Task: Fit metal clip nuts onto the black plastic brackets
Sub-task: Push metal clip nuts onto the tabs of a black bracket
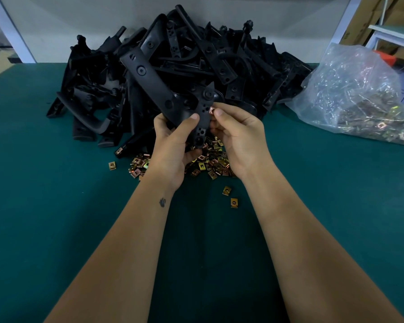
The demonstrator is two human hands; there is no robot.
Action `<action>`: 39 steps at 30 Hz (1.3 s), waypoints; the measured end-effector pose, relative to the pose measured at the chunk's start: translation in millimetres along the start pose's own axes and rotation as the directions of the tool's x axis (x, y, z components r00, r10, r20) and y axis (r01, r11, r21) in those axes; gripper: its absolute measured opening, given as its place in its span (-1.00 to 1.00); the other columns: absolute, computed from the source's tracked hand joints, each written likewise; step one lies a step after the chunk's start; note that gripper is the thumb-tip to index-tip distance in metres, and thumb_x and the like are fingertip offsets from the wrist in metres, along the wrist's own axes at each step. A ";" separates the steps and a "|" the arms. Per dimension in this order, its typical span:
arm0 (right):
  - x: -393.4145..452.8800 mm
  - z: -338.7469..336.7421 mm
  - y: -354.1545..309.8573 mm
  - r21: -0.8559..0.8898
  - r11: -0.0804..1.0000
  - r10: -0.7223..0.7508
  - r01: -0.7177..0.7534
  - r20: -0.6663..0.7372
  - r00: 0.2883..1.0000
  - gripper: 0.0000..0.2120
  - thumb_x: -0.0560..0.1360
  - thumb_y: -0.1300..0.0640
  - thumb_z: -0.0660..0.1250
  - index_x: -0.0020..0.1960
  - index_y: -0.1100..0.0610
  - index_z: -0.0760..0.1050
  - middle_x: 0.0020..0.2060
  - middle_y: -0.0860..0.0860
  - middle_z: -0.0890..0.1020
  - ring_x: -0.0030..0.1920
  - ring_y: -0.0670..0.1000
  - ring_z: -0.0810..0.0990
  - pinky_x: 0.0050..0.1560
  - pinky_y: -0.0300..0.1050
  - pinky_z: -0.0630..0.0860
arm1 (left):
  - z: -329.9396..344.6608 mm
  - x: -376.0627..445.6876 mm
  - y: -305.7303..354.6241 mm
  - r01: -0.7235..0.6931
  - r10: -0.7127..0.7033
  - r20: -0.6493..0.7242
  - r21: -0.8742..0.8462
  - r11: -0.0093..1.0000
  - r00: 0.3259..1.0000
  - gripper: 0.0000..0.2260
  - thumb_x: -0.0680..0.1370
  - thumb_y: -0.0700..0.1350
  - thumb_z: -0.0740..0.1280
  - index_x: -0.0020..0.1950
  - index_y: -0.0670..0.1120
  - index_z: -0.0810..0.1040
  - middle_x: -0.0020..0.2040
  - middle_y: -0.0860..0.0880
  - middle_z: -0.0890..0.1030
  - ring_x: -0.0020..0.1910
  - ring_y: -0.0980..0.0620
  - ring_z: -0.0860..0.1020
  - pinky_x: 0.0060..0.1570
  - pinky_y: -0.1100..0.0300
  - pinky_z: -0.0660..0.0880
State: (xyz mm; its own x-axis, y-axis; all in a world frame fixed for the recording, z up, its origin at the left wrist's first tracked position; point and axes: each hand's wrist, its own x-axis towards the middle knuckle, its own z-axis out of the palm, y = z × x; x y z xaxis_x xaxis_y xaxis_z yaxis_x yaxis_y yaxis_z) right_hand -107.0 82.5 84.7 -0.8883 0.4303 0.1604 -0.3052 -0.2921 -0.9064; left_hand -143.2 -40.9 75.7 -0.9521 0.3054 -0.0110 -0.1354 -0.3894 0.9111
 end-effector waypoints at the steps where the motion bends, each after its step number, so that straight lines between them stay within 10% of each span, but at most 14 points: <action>1: 0.2 -0.2 -0.4 0.011 1.000 0.001 -0.001 0.003 1.000 -0.87 0.53 0.35 0.35 0.00 0.21 0.65 -0.05 0.16 0.69 -0.05 0.07 0.63 -0.03 -0.14 0.56 | -0.3 0.1 -0.3 -0.008 0.008 0.006 0.006 1.000 1.000 -0.73 0.57 -0.04 0.39 0.19 0.09 0.37 0.21 0.02 0.59 0.14 0.04 0.59 -0.24 0.22 0.55; 26: -2.3 5.8 -2.8 0.186 0.980 0.065 -0.067 0.017 0.998 -0.72 0.49 0.42 0.34 0.17 0.22 0.52 -0.18 0.08 0.59 -0.06 0.00 0.63 0.14 -0.13 0.59 | -0.7 -1.7 -5.1 -0.144 0.122 0.102 0.248 0.958 0.987 -0.71 0.59 -0.03 0.38 0.21 0.12 0.31 0.17 0.16 0.58 0.13 0.26 0.57 -0.12 0.25 0.56; 39: 0.4 1.6 -2.8 0.131 0.990 0.048 -0.060 0.093 0.994 -0.75 0.62 0.25 0.13 0.14 0.24 0.57 -0.01 0.18 0.70 -0.02 0.06 0.68 -0.05 -0.14 0.60 | -2.8 2.3 -1.8 -0.023 0.024 0.022 -0.054 0.998 0.999 -0.77 0.58 -0.08 0.39 0.17 -0.01 0.40 0.13 0.00 0.61 0.02 0.06 0.62 -0.20 0.21 0.55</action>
State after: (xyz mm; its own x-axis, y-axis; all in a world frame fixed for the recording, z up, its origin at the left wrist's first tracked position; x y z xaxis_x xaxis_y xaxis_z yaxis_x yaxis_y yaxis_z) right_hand -107.0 82.1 87.9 -0.9301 0.3343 0.1520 -0.2933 -0.4271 -0.8553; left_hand -145.9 -41.9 72.9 -0.9488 0.3154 0.0200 -0.1283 -0.4423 0.8876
